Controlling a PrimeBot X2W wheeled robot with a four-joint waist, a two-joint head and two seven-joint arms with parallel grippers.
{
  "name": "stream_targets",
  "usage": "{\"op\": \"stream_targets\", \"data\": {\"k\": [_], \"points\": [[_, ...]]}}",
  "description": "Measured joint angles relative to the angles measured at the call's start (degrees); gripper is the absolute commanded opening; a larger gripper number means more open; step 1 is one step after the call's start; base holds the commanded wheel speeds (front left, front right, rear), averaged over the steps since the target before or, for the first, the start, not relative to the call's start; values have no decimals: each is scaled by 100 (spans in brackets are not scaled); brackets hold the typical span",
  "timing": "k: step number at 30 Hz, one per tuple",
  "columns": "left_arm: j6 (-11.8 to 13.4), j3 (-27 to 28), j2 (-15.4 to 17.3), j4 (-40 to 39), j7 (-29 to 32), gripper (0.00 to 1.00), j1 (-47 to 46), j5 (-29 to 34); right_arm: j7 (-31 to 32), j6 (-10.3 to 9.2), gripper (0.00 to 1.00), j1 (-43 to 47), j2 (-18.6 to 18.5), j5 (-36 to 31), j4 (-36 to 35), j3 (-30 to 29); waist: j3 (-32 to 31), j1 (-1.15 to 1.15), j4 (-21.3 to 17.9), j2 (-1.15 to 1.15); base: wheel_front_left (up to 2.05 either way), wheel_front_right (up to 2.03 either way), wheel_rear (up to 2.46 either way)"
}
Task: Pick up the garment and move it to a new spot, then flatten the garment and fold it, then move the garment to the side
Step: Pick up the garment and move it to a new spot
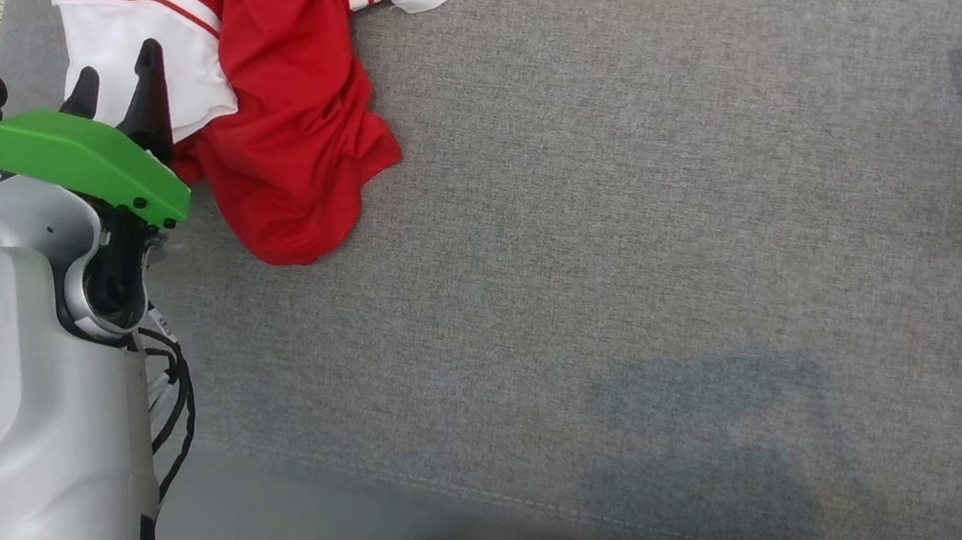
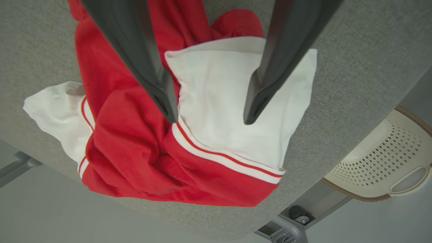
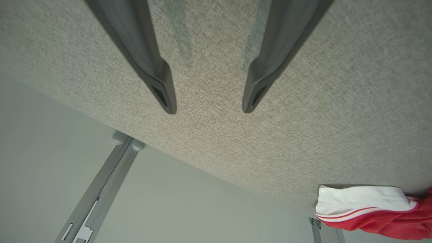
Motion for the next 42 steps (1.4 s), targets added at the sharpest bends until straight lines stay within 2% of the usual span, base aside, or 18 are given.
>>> {"op": "stream_targets", "data": {"k": [16,17,18,19,32,42], "points": [[-2,22,-38,778,-254,100,-309,-13,188,-9,100,48,-193,0,-393,-252,370,0,-241,0,0,0,0],[-8,18,-51,839,-255,89,-336,-41,188,-18,100,77,-213,-1,-402,-287,379,0,-248,0,0,0,0],[-26,15,-64,890,-260,42,-360,-53,190,-56,100,120,-236,-1,-416,-315,385,0,-253,0,0,0,0],[-30,15,-74,917,-283,0,-375,-55,209,-58,100,141,-247,0,-420,-336,390,0,-255,0,0,0,0],[-276,-14,-143,1399,-592,0,-509,-172,174,-101,100,254,-93,1,-415,-376,173,0,-254,0,0,0,0],[-433,-260,-171,1462,-879,0,-518,-355,-2,-103,100,395,125,47,-229,-247,-207,0,-224,0,0,0,0]]}}
